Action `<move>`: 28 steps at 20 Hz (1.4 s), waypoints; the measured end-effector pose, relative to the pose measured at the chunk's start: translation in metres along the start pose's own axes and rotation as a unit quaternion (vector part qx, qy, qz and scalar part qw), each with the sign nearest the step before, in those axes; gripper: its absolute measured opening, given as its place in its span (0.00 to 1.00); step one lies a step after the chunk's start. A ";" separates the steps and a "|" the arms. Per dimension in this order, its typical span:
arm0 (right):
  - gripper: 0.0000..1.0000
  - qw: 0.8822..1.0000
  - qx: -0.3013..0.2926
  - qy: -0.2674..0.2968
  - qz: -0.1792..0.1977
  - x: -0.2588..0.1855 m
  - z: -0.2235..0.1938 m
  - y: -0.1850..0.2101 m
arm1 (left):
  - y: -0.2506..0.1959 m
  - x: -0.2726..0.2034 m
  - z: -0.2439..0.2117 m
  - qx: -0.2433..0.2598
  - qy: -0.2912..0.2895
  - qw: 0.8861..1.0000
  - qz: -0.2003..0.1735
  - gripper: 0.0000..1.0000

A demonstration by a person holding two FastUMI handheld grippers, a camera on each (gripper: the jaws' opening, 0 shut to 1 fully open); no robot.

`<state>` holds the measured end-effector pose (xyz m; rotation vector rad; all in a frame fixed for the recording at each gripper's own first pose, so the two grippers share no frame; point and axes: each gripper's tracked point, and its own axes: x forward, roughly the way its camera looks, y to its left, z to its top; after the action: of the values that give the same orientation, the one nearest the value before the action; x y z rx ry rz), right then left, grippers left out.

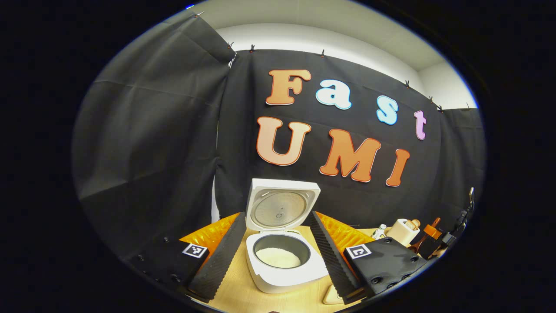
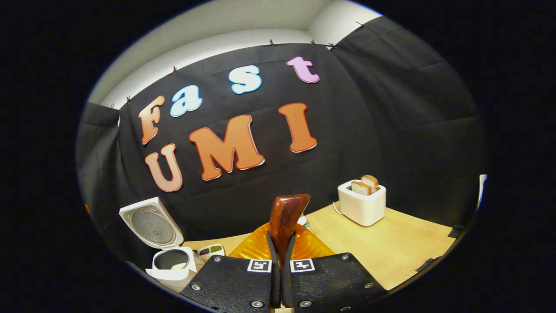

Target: Close the left gripper, press the button to open the rice cooker; take a wooden spoon from the chopstick holder with the right hand, scoop a spoonful of rice and pour it into the rice cooker, then put the wooden spoon back into the chopstick holder.

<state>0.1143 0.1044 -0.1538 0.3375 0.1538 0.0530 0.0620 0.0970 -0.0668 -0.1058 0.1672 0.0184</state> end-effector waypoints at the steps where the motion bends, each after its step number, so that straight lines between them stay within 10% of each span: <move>1: 0.01 1.000 0.007 0.006 -0.012 0.001 -0.007 -0.015 | -0.002 -0.001 -0.002 0.003 0.002 1.000 0.003 1.00; 10: 0.01 0.993 0.070 0.040 -0.088 -0.009 -0.081 -0.102 | -0.021 -0.004 -0.005 0.004 0.012 1.000 0.016 1.00; 21: 0.05 0.989 0.079 0.088 -0.094 -0.013 -0.148 -0.111 | -0.025 -0.003 -0.014 0.005 0.024 0.999 0.027 1.00; 25: 0.18 0.985 0.075 0.116 -0.100 -0.020 -0.160 -0.116 | -0.029 0.005 -0.007 0.007 0.019 1.000 0.024 1.00; 28: 0.52 0.982 0.040 0.133 -0.129 -0.027 -0.153 -0.136 | -0.036 0.013 -0.002 0.000 0.018 1.000 0.011 1.00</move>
<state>0.0671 0.0240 -0.3381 0.3876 0.4645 -0.1662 0.0755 0.0611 -0.0668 -0.1051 0.2035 0.0391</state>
